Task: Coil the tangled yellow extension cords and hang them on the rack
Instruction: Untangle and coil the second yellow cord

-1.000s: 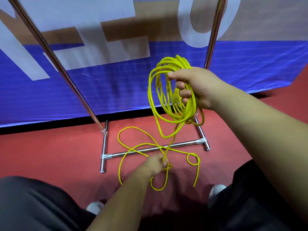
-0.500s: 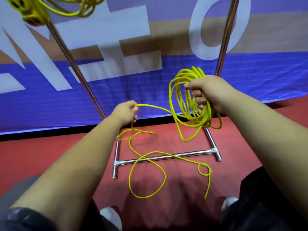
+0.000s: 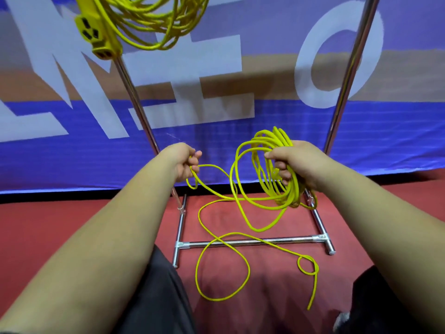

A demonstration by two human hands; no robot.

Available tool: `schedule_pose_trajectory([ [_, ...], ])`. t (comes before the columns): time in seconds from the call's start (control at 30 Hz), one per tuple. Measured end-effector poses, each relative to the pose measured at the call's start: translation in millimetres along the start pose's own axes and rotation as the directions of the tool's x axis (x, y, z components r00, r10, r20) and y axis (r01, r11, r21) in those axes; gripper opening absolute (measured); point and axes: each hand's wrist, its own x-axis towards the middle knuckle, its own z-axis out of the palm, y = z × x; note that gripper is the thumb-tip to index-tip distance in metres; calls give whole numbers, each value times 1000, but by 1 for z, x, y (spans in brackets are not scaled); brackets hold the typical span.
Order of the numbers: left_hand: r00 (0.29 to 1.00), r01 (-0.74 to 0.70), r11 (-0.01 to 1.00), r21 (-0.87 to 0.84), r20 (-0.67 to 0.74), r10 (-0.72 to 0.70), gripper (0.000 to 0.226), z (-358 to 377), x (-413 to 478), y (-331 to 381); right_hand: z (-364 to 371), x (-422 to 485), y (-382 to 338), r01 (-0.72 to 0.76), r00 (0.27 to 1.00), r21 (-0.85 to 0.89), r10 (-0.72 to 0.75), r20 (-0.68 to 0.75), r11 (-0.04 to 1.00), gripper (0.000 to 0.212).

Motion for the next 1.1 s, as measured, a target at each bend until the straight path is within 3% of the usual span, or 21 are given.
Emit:
schedule_pose_trajectory([
  [0.13,998,60,996,70,5,-61,20,-11,0,1,-2,2,6,13,1000,-15,-13,11,1000,20],
  [0.27,998,61,985,158,6,-63,34,-16,-2,-1,-3,6,7,-12,995,74,19,-97,997,28],
  [0.4,992,-117,972,203,76,104,40,-9,-13,3,-3,12,9,-58,964,233,115,-238,971,24],
  [0.57,897,-421,868,262,261,356,34,8,-23,-1,-8,10,10,-96,950,128,129,-283,987,32],
  [0.7,832,-503,812,297,422,361,25,17,-30,-10,-9,9,8,-104,949,185,153,-275,977,27],
  [0.9,726,-575,736,357,638,257,34,26,-47,-13,-9,9,6,-125,956,223,177,-233,967,11],
  [1.1,664,-701,575,423,681,308,36,38,-62,-16,-10,10,8,-128,972,169,158,-175,977,9],
])
